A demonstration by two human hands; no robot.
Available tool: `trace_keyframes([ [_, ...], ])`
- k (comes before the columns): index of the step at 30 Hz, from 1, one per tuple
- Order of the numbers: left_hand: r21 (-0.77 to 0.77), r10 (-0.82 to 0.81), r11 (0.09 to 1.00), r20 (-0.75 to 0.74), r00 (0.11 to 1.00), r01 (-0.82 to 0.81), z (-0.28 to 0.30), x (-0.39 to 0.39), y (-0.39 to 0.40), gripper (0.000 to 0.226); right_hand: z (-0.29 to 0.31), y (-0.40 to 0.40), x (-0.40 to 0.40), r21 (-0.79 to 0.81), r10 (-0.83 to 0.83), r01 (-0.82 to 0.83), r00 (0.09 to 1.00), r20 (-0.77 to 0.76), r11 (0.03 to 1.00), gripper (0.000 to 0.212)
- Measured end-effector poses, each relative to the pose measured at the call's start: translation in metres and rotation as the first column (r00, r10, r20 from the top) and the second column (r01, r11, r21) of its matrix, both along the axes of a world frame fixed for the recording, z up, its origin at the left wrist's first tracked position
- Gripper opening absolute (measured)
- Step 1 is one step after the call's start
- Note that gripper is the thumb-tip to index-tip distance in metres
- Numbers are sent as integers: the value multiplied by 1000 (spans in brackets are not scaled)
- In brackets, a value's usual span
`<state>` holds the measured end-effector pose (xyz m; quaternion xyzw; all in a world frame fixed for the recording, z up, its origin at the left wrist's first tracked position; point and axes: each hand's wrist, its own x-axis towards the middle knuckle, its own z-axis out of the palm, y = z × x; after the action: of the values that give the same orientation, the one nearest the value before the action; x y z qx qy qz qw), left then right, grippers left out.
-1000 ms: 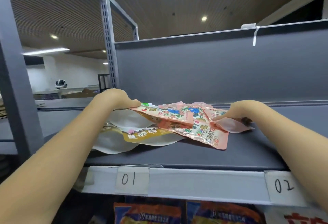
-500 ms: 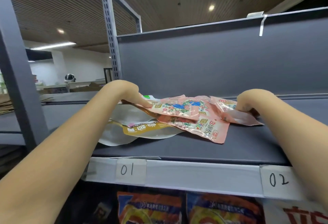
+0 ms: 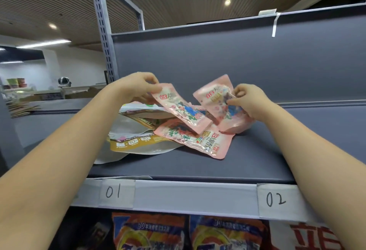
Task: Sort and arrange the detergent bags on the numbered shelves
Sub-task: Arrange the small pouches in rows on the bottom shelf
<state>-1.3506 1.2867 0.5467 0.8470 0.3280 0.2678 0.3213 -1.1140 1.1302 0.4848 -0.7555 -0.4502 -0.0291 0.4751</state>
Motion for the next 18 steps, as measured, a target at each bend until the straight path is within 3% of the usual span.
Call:
trace_keyframes([
  [2, -48, -45, 997, 212, 976, 56, 2, 8, -5, 7, 1, 2, -3, 160, 75, -63, 995, -71, 985, 26],
  [5, -104, -58, 988, 437, 897, 115, 0, 25, -12, 9, -2, 5, -5, 275, 159, -118, 978, -133, 954, 29],
  [9, -264, 8, 942, 632, 775, 205, -23, 47, -21, 6, -2, 5, 0, 182, 275, -226, 904, -328, 957, 43],
  [14, -392, -2, 890, 507, 862, 233, -55, 66, -37, 15, 2, -11, 10, 10, 446, -493, 779, -442, 870, 29],
  [18, -454, -52, 843, 464, 884, 288, -75, 83, -52, 30, 4, -28, 9, -102, 578, -732, 608, -545, 674, 37],
])
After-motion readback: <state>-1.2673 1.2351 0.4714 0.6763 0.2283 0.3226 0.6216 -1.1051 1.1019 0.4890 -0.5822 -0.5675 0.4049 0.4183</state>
